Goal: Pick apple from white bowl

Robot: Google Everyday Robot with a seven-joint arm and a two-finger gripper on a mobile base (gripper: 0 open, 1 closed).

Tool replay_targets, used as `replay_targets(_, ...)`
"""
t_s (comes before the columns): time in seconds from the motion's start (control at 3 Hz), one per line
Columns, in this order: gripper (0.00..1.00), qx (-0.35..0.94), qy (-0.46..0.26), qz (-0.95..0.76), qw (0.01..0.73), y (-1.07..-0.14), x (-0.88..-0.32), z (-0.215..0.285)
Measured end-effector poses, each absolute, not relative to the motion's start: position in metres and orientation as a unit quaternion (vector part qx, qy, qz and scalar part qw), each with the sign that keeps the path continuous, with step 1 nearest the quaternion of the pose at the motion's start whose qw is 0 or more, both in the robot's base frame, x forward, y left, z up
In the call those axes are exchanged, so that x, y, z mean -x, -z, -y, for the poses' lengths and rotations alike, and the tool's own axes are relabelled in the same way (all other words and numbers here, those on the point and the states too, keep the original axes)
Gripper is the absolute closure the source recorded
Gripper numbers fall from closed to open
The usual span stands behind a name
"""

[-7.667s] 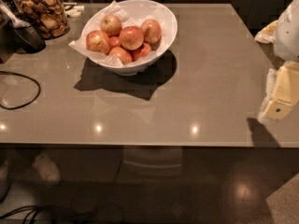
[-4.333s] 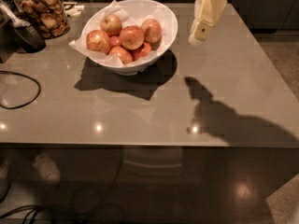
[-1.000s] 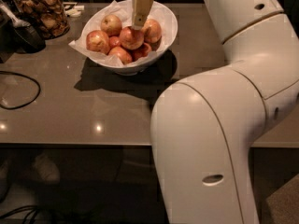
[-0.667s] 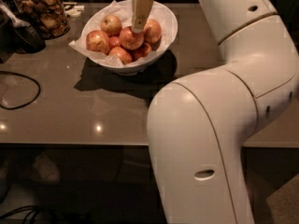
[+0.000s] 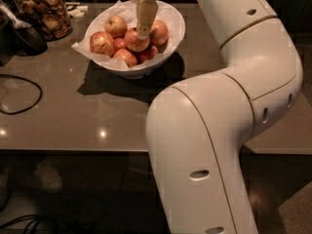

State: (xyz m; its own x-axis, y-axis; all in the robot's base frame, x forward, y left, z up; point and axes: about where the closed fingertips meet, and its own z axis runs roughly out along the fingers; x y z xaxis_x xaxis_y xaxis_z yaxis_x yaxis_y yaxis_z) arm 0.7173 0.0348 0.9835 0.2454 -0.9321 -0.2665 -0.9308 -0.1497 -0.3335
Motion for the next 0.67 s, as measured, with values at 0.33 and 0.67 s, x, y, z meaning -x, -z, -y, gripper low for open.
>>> replay_targets(0.33,0.25,0.760,0.000,-0.615,0.213,-0.9774,-0.7192,-0.0357)
replay_targets(0.67,0.26,0.762,-0.002,-0.614,0.208,-0.9728,-0.7195,-0.0373)
